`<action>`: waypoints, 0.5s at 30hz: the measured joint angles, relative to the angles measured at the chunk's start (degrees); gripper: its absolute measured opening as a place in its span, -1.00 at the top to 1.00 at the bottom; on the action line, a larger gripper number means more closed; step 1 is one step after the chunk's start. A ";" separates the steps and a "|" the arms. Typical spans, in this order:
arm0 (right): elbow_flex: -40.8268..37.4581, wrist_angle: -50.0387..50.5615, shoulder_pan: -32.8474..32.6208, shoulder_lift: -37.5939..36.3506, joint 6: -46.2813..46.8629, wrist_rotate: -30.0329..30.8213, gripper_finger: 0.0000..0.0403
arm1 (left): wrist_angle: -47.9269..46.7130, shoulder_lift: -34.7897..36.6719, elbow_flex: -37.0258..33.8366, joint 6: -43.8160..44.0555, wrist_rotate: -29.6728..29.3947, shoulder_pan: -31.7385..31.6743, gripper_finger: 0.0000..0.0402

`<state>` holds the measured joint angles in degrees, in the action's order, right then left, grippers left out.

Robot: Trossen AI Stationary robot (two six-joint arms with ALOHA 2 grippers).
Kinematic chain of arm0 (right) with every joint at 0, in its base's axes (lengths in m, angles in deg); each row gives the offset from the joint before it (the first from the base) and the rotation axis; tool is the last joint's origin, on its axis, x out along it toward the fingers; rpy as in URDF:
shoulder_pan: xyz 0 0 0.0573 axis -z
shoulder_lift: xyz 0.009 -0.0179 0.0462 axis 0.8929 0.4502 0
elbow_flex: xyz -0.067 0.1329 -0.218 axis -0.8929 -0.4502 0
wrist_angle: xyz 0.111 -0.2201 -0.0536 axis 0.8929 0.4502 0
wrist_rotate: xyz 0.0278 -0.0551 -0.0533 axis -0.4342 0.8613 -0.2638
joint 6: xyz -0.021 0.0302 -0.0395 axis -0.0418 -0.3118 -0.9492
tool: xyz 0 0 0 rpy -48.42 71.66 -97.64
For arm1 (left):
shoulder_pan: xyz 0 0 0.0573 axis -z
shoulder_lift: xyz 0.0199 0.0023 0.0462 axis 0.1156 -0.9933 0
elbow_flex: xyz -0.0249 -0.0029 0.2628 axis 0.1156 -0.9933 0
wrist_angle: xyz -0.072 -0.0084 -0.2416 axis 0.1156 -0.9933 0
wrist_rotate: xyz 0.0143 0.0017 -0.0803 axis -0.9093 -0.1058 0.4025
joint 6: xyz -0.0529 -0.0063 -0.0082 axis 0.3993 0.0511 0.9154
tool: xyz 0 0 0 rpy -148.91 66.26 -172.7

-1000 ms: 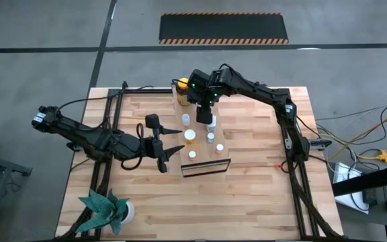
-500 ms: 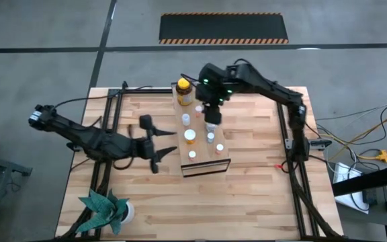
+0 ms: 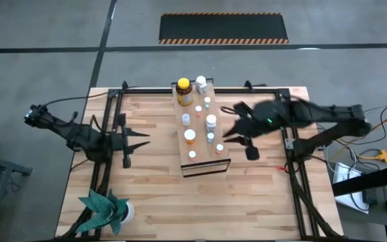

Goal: Pick and place medicine bottles onto shelf by color
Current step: Return to Home Position

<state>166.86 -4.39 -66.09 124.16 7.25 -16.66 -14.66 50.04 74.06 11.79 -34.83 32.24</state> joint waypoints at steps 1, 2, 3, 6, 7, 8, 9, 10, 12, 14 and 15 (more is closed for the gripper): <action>-5.39 -4.00 -0.97 -3.15 0.28 1.43 0.69 | 0.09 1.63 -1.42 0.43 0.20 0.00 0.60; -10.66 -7.56 -1.76 -6.21 0.48 2.58 0.71 | 0.11 3.08 -2.82 1.07 0.23 0.00 0.63; -15.85 -10.84 -2.35 -9.23 0.42 3.16 0.72 | 0.18 4.33 -4.23 1.80 0.27 0.02 0.64; -31.01 -24.58 -2.56 -17.13 -1.47 3.37 0.74 | 0.36 7.32 -8.99 1.90 0.28 0.00 0.68; -36.02 -30.41 -2.51 -19.37 -3.04 3.17 0.74 | 0.51 8.10 -10.66 1.88 0.28 0.00 0.68; -40.99 -36.16 -2.43 -21.45 -4.97 2.88 0.74 | 1.32 8.90 -12.51 1.90 0.30 0.00 0.68; -45.71 -41.63 -2.29 -23.15 -6.90 2.05 0.74 | 2.58 9.92 -14.34 1.89 0.30 0.00 0.68; -50.03 -46.67 -1.95 -24.79 -8.51 0.91 0.74 | 3.96 11.15 -16.11 1.87 0.32 0.00 0.68; -57.32 -56.42 -1.11 -27.47 -9.87 -1.97 0.74 | 5.87 13.94 -19.42 1.84 0.35 -0.02 0.68; -62.85 -64.87 -0.01 -30.03 -9.85 -4.43 0.74 | 6.55 17.04 -22.14 1.88 0.39 -0.02 0.68; -65.18 -68.12 0.37 -31.32 -9.85 -5.60 0.74 | 6.91 18.65 -23.42 1.90 0.41 -0.02 0.68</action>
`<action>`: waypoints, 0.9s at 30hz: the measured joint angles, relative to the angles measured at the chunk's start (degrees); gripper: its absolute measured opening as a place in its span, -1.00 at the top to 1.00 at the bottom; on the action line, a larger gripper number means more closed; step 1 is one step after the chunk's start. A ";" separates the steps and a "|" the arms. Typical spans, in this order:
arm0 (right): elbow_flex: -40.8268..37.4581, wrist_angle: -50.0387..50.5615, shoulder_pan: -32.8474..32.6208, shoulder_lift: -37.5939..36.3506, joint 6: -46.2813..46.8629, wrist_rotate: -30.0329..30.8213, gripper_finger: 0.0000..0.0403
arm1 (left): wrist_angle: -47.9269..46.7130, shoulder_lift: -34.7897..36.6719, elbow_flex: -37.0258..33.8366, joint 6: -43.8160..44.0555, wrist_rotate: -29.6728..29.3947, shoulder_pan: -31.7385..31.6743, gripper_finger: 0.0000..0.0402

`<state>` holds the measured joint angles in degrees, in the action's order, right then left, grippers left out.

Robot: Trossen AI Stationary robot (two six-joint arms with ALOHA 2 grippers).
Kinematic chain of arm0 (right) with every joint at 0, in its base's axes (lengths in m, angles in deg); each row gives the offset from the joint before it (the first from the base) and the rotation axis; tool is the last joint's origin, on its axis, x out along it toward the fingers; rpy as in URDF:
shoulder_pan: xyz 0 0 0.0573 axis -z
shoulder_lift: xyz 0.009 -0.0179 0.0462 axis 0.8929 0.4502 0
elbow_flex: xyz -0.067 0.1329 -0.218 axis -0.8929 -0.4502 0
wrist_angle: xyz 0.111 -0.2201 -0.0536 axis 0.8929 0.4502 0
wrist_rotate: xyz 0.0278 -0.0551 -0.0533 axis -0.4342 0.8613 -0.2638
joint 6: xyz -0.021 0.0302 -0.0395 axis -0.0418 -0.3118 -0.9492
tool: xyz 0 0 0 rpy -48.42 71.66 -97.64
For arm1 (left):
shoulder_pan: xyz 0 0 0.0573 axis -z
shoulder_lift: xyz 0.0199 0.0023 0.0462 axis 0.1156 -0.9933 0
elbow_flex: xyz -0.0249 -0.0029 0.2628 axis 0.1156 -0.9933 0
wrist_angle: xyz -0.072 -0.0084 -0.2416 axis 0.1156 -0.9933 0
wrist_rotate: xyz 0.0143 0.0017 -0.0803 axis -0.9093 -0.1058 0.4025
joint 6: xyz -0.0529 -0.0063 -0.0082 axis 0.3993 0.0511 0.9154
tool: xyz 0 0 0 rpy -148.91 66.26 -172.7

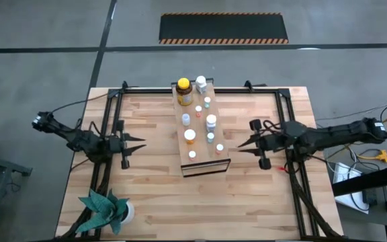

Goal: Pick and place medicine bottles onto shelf by color
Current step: Return to Home Position

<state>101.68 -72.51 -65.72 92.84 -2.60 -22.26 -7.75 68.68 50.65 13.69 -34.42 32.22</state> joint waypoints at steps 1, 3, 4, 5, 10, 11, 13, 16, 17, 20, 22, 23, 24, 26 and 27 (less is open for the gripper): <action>-2.06 -2.19 0.25 -1.27 0.00 -1.20 0.74 | 0.03 1.66 -1.07 0.01 0.00 0.00 0.68; -5.24 -4.71 0.72 -3.87 0.00 -1.90 0.74 | 0.05 5.30 -2.87 0.00 0.00 0.00 0.68; -6.41 -5.34 1.04 -5.32 -0.02 -1.83 0.74 | 0.13 7.15 -3.58 0.02 0.00 0.00 0.68; -7.37 -5.42 1.23 -6.81 -0.03 -1.59 0.74 | 0.41 9.01 -4.22 0.04 -0.06 0.00 0.68; -11.03 -4.50 1.77 -14.88 -0.74 -1.69 0.74 | 0.82 14.83 -6.84 -0.42 -0.66 0.00 0.68; -11.55 -3.84 1.79 -16.70 -1.38 -1.62 0.74 | -0.02 14.28 -7.17 -0.65 -1.57 0.00 0.68; -12.35 -2.89 1.77 -20.35 -2.73 -1.48 0.74 | 0.90 13.30 -7.36 -0.24 -2.05 0.00 0.68; -13.33 -1.35 1.77 -25.70 -4.92 1.79 0.74 | 0.01 11.59 -8.78 2.29 -4.42 0.00 0.68; -13.66 -0.74 1.77 -27.05 -4.50 4.11 0.74 | -0.25 11.56 -8.92 2.85 -4.65 0.00 0.68; -14.06 -0.19 1.76 -30.14 -0.90 11.97 0.74 | 0.90 10.39 -9.13 2.91 -5.18 0.00 0.68; -14.04 -0.71 1.74 -31.05 0.17 16.29 0.74 | 0.32 10.24 -9.47 2.93 -5.14 -0.02 0.68; -14.17 -0.03 1.74 -31.22 0.40 18.46 0.74 | 0.29 9.88 -9.61 2.93 -5.16 -0.02 0.68; -14.22 0.51 1.77 -31.48 0.42 20.05 0.74 | 0.71 9.35 -9.66 2.93 -5.16 0.00 0.68; -14.02 0.26 1.77 -31.55 0.44 22.35 0.74 | 0.38 9.14 -10.09 2.91 -5.09 0.00 0.68; -13.94 -0.10 1.77 -31.49 0.44 22.97 0.74 | 0.41 9.05 -10.29 2.92 -5.05 0.00 0.68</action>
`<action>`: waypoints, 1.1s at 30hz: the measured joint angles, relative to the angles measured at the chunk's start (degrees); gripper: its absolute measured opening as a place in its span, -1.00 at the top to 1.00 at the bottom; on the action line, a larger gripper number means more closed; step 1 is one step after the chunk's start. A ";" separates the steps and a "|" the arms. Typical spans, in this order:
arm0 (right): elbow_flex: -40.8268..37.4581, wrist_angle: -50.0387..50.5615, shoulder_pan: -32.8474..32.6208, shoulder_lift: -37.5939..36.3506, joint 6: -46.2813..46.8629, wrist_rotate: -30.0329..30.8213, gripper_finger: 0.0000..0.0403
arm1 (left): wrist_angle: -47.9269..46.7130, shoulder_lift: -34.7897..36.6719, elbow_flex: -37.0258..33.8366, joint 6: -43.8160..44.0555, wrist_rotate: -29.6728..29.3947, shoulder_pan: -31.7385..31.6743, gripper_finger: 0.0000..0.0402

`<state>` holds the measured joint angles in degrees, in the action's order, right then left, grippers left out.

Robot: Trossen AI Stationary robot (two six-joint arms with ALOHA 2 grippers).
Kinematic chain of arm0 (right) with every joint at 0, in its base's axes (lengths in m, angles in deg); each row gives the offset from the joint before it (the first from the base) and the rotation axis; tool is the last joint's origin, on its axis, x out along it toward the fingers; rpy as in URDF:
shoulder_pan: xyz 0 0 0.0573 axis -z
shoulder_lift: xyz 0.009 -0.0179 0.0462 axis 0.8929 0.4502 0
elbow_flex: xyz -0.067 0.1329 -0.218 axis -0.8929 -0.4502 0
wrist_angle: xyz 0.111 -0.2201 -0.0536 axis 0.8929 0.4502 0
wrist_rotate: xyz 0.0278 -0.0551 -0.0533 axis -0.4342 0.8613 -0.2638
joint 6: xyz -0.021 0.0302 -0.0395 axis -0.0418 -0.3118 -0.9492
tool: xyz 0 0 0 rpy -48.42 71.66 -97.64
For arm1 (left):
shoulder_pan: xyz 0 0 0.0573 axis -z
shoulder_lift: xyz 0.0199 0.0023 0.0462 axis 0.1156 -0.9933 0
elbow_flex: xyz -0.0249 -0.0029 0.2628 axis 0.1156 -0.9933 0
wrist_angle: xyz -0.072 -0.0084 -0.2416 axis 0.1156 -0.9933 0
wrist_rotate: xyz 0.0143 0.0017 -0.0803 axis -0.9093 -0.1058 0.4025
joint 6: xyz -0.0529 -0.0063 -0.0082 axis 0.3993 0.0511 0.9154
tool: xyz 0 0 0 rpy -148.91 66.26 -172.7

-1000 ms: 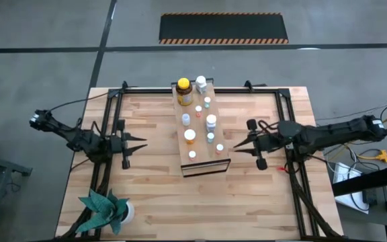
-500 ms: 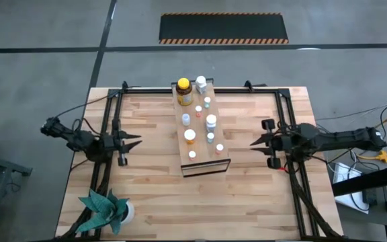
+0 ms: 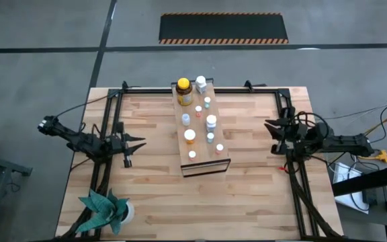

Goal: Pick and place medicine bottles onto shelf by color
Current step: Return to Home Position

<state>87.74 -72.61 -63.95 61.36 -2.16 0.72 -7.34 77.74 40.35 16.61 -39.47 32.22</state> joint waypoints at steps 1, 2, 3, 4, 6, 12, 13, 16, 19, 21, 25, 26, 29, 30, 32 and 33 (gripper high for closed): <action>0.06 -0.06 0.00 -0.02 0.00 0.09 0.74 | 0.24 -0.32 -0.22 0.01 0.00 -0.02 0.68; 0.06 -0.04 0.00 -0.01 0.00 0.07 0.74 | 0.44 -0.58 -0.59 -0.01 -0.02 0.00 0.68; 0.06 0.06 0.00 0.14 0.00 0.05 0.74 | 0.28 -0.66 -1.07 0.01 0.06 0.00 0.68; 0.06 0.22 0.00 0.32 0.00 0.07 0.74 | -0.14 -0.60 -1.56 0.01 0.08 0.00 0.68; 0.06 0.22 0.00 0.46 0.00 0.07 0.74 | 0.49 -0.94 -2.30 -0.02 0.10 0.00 0.68; -1.43 4.72 1.84 -5.20 3.64 -1.08 0.74 | 0.90 -3.01 -2.45 -0.01 0.11 0.00 0.68; -2.10 5.23 2.66 -5.57 5.91 -0.99 0.74 | 0.89 -3.15 -2.45 -0.01 0.09 -0.01 0.68; -5.37 8.86 5.02 -5.49 6.89 -1.99 0.74 | 0.82 -4.16 -2.45 -0.01 0.14 -0.02 0.68; -5.36 16.49 6.56 -5.42 7.38 -5.93 0.74 | 0.86 -4.99 -2.45 -0.01 0.20 0.00 0.68; -5.36 20.48 7.47 -5.68 6.80 -6.97 0.74 | 0.94 -5.86 -2.45 -0.01 0.15 -0.02 0.68; -5.03 23.97 9.03 -5.66 3.53 -9.45 0.74 | 1.36 -7.03 -2.50 -0.01 0.18 -0.01 0.68; -5.03 24.13 9.01 -5.66 2.57 -10.27 0.74 | 1.36 -7.37 -2.50 -0.01 0.18 -0.01 0.68; -5.06 24.25 8.85 -5.68 1.65 -11.03 0.74 | 1.47 -8.14 -2.52 -0.01 0.18 -0.02 0.68; -5.06 24.26 8.85 -5.68 1.90 -11.01 0.74 | 1.49 -8.51 -2.54 -0.01 0.18 -0.01 0.68; -5.06 24.29 8.85 -5.66 2.91 -11.01 0.74 | 1.49 -9.00 -2.54 -0.01 0.18 -0.02 0.68; -5.08 24.28 8.84 -5.67 3.27 -11.03 0.74 | 1.51 -9.31 -2.54 -0.01 0.18 0.00 0.68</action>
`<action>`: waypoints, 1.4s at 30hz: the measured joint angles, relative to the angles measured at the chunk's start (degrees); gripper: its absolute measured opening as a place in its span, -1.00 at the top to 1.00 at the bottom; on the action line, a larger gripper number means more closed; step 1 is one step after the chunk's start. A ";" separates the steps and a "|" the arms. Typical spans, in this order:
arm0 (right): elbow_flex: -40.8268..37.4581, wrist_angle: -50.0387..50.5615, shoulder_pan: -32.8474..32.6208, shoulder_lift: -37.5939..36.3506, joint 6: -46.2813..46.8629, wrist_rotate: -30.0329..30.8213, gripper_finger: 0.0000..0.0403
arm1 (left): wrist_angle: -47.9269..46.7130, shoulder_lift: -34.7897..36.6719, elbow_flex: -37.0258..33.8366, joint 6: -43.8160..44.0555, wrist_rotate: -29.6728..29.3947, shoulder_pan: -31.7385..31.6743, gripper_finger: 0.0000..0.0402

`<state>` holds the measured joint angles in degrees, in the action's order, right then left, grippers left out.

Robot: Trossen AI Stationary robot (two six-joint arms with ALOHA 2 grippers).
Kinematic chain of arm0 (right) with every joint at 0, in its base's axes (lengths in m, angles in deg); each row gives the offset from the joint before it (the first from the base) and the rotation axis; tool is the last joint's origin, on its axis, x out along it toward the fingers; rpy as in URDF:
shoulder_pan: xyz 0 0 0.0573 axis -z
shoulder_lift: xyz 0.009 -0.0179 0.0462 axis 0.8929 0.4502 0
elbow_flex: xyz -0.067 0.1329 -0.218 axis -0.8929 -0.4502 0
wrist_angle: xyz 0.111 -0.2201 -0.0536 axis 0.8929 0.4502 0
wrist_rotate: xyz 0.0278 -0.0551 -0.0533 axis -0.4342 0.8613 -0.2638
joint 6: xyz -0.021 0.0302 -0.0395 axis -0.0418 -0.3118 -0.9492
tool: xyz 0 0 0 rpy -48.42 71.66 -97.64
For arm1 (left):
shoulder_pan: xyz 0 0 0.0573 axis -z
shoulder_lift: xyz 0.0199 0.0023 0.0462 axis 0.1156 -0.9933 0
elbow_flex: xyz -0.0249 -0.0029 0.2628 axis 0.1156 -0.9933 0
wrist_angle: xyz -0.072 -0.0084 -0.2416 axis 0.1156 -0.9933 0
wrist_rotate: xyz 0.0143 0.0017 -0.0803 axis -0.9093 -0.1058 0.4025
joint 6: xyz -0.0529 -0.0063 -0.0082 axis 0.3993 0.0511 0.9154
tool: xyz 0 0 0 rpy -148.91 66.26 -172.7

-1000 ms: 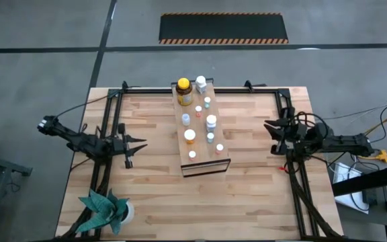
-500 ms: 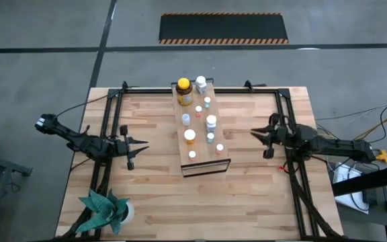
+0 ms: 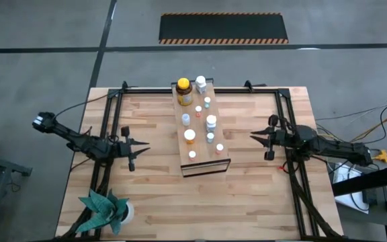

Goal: Pick and place medicine bottles onto shelf by color
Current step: Return to Home Position

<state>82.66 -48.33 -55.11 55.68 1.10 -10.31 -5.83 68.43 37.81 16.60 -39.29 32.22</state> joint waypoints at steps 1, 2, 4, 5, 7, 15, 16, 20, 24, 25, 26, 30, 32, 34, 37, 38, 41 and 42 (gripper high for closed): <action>-0.02 -0.06 -0.16 -0.01 0.54 0.03 0.74 | 0.03 -0.32 0.00 0.00 -0.02 -0.01 0.68; -0.09 -0.22 -0.53 -0.01 0.98 0.02 0.74 | 0.03 -0.62 0.00 0.00 -0.01 0.00 0.68; -0.20 -0.49 -1.19 -0.01 1.43 -0.40 0.74 | 0.03 -1.10 0.00 0.00 -0.02 0.00 0.68; -0.27 -0.71 -1.34 -0.01 1.64 -0.45 0.74 | 0.03 -1.39 0.00 0.00 -0.02 0.00 0.68; -0.28 -0.78 -1.34 -0.01 2.72 -0.42 0.74 | 0.04 -1.89 0.00 0.00 -0.02 -0.01 0.68; -0.31 -0.96 -1.34 0.36 4.69 -0.15 0.74 | 0.07 -3.72 0.00 0.00 -0.02 -0.02 0.68; -0.33 -1.01 -1.34 0.57 4.71 -0.10 0.74 | 0.07 -3.88 0.00 0.00 -0.02 0.00 0.68; -0.33 -1.04 -1.34 1.41 4.71 0.00 0.74 | 0.09 -4.63 0.00 0.00 -0.02 -0.01 0.68; -0.33 -1.04 -1.34 1.81 4.71 0.00 0.74 | 0.11 -5.24 0.00 0.00 -0.02 0.00 0.68; -0.33 -1.04 -1.34 1.88 4.71 0.00 0.74 | 0.11 -5.33 0.00 0.00 -0.02 0.00 0.68; -0.33 -1.04 -1.34 1.94 4.71 0.00 0.74 | 0.11 -5.45 0.00 0.00 -0.02 0.00 0.68; -0.33 -1.04 -1.34 2.00 4.71 0.00 0.74 | 0.12 -5.72 0.00 0.00 -0.02 -0.02 0.68; -0.33 -1.04 -1.34 2.00 4.71 0.00 0.74 | 0.12 -5.88 0.00 0.00 -0.02 0.00 0.68; -0.33 -1.06 -1.34 2.00 4.71 0.00 0.74 | 0.13 -5.90 0.00 0.00 -0.03 -0.02 0.68; -0.35 -1.06 -1.34 2.00 4.71 0.00 0.74 | 0.13 -5.90 0.00 0.00 -0.02 -0.02 0.68; -0.35 -1.06 -1.34 2.00 4.71 0.00 0.74 | 0.13 -5.90 0.00 0.00 -0.02 0.00 0.68; -0.35 -1.06 -1.34 2.00 4.71 0.00 0.74 | 0.13 -5.90 0.00 0.00 -0.02 0.00 0.68; -0.35 -1.06 -1.34 2.00 4.71 0.00 0.74 | 0.13 -5.90 0.00 0.00 -0.04 -0.01 0.68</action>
<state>82.31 -49.39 -56.46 57.68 5.82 -10.31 -5.69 62.52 37.81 16.60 -39.33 32.21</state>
